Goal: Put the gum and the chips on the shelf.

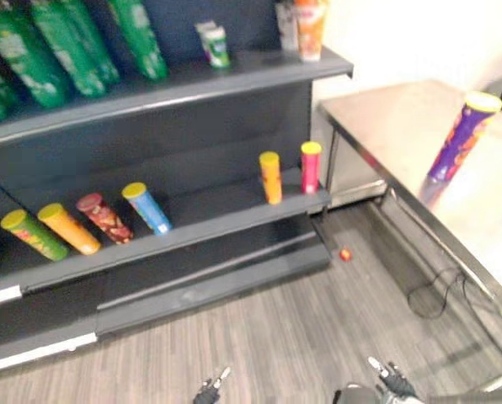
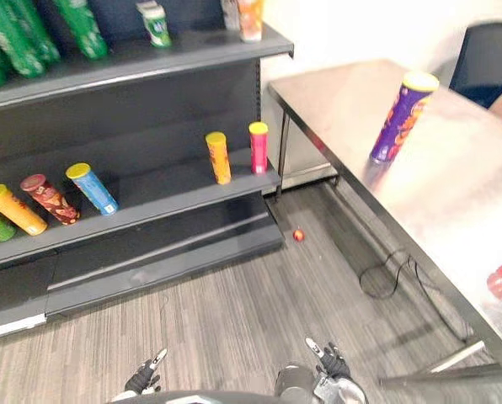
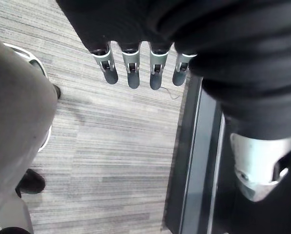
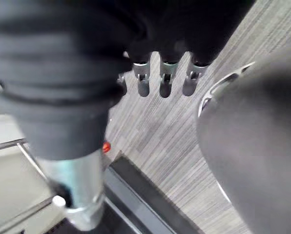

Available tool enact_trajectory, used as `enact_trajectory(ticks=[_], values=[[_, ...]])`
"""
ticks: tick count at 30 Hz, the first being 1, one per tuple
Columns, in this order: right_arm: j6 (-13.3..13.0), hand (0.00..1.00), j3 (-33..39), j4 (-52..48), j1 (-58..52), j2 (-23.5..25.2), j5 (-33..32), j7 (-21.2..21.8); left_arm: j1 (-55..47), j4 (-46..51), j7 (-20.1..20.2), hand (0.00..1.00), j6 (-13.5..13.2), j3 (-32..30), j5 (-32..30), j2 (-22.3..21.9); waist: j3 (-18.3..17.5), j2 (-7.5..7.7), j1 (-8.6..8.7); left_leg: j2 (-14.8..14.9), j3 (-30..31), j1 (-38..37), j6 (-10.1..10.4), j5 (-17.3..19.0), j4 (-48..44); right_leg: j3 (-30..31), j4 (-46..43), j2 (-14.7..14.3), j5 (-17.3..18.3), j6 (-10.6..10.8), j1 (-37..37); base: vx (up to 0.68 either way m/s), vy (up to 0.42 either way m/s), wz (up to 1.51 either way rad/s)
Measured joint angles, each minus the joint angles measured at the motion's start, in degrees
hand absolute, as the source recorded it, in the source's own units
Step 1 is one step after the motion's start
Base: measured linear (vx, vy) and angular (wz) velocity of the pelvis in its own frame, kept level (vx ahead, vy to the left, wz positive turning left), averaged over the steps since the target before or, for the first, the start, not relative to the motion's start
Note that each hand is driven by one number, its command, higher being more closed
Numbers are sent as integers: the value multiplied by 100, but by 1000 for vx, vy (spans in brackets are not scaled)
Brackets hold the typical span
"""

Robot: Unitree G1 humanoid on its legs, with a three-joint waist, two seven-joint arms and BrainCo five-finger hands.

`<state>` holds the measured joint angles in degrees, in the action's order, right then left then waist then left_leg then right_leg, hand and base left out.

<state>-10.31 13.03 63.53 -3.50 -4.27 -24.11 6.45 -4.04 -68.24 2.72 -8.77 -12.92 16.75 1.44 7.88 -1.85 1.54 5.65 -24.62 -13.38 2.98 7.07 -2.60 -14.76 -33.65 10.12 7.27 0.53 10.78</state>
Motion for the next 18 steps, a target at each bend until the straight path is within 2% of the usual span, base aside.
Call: enact_trajectory(ticks=[2, 4, 6, 8, 10, 15, 18], values=[[2, 0, -25, 20, -17, 16, 2, 2, 0, 1, 3, 0, -5, 1, -2, -3, -6, 28, -10, 25, -1, -21, 45, -53, 38, -231, 277, -18, 0, 1, -130, 23, -39, -14], [13, 0, -108, 42, -8, 51, 10, 11, 18, 15, 32, 0, -5, -47, -1, 20, -17, 78, -19, 67, 10, 18, 69, -163, 34, -373, 1145, -149, 4, 13, -537, 0, -62, -11], [20, 0, -238, 81, -44, 75, 22, 15, 13, 27, 37, 0, -2, -49, -1, 80, -37, 190, -37, 65, -17, 37, 73, -163, 45, -351, 1969, -305, -43, 86, -863, -25, -74, -17], [31, 0, -266, 212, -41, 78, 38, 22, -20, 45, 38, 0, 14, -42, -1, 111, -92, 218, -42, 138, -28, 111, 75, -160, 27, -338, 2960, -546, -409, 97, -1201, -62, -58, -17], [32, 0, -261, 239, -83, 67, 38, 20, -44, 44, 36, 0, 16, -28, -2, 110, -174, 210, -47, 150, -39, 216, 75, -159, 35, -282, 3387, -641, -644, 114, -1258, -61, -21, -10], [36, 0, -228, 246, -83, 39, 24, 20, -43, 47, 19, 0, 15, 27, -121, 151, -209, 150, -30, 151, -166, 356, 109, -132, 41, -60, 3897, -766, -1026, 94, -1233, -53, -13, -23], [37, 0, -163, 244, -75, 7, -73, 8, -18, 43, 4, 0, 21, 153, -194, 158, -195, 76, -22, 217, -339, 360, 197, -69, 15, 147, 3543, -824, -928, -8, -949, -60, 0, -42]])
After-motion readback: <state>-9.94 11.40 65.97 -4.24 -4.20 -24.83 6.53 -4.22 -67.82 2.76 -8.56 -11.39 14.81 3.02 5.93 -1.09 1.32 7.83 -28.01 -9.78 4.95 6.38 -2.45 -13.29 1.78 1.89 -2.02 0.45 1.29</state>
